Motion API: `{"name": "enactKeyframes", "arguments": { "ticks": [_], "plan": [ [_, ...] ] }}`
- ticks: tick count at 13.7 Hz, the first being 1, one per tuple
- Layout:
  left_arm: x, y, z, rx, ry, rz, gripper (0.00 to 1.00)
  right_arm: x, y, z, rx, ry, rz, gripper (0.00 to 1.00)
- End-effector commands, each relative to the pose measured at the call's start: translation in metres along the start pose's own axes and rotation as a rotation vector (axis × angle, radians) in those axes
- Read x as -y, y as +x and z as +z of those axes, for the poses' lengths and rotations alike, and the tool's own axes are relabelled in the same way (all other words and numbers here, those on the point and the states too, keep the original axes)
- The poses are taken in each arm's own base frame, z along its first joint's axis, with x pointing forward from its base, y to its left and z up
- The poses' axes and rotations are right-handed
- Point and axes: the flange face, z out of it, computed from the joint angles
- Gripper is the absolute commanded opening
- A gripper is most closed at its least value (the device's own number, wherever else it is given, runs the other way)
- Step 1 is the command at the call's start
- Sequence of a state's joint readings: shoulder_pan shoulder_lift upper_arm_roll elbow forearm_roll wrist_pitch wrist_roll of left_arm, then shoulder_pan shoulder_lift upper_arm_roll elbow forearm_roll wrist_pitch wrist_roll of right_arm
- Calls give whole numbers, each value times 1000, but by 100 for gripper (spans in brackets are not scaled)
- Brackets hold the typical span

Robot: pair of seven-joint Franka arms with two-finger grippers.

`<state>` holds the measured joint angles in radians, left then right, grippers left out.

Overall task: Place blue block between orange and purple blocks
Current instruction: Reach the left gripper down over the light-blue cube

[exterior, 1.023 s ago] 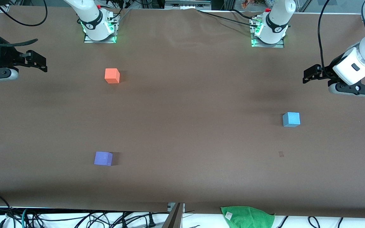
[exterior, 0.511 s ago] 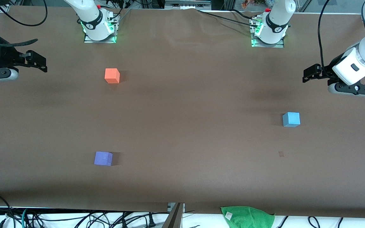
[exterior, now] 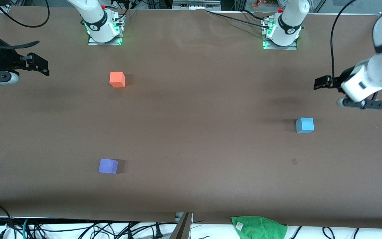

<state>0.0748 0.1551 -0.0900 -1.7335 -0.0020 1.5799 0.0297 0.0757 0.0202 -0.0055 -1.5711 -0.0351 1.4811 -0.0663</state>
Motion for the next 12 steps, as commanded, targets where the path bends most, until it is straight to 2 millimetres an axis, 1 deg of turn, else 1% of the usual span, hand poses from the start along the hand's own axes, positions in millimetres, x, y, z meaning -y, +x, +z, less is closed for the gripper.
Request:
{"name": "enactKeyframes", "arguments": {
  "ticks": [1, 2, 3, 4, 5, 7, 8, 9, 10, 12],
  "plan": [
    [16, 51, 55, -6, 121, 53, 100, -1, 2, -4, -10, 13, -6, 100],
    [18, 65, 76, -28, 122, 60, 100, -2, 2, -4, -10, 14, -3, 100],
    [22, 72, 95, -54, 118, 64, 100, -1, 2, -4, -10, 13, -4, 100],
    [24, 74, 111, -82, 116, 75, 100, -1, 2, -4, -10, 13, -4, 100],
    [22, 75, 130, -119, 114, 86, 100, -1, 2, -4, -10, 13, -4, 100],
    [40, 71, 166, -182, 101, 78, 100, -1, 2, -4, -10, 13, -4, 100],
    [38, 69, 182, -217, 100, 99, 100, -1, 2, -3, -8, 15, -4, 100],
    [39, 69, 195, -251, 98, 102, 100, -1, 2, -5, -11, 15, -4, 100],
    [44, 71, 208, -262, 91, 95, 100, -3, 1, -5, -11, 15, -1, 100],
    [47, 74, 230, -283, 89, 101, 100, -2, 1, -5, -11, 17, 0, 100]
  ]
}}
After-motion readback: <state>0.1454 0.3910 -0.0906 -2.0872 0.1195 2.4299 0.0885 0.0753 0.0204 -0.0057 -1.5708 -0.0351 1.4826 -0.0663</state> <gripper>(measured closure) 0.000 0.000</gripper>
